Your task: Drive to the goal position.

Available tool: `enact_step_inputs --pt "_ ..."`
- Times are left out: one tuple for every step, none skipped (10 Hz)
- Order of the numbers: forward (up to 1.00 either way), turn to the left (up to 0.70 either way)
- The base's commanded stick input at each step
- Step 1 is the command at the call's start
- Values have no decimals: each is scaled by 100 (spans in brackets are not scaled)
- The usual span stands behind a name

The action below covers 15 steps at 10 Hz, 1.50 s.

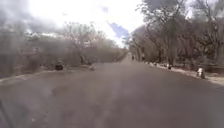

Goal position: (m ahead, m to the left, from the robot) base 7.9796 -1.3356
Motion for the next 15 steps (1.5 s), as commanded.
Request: enact_step_inputs --pt "68 0" --pt "68 -10" --pt "68 -23" --pt "68 0" --pt "68 0" --pt "68 0" --pt "68 0" --pt "67 0" --pt "66 0" --pt "66 0" --pt "66 0" --pt "66 0" --pt "66 0" --pt "67 0" --pt "68 0"
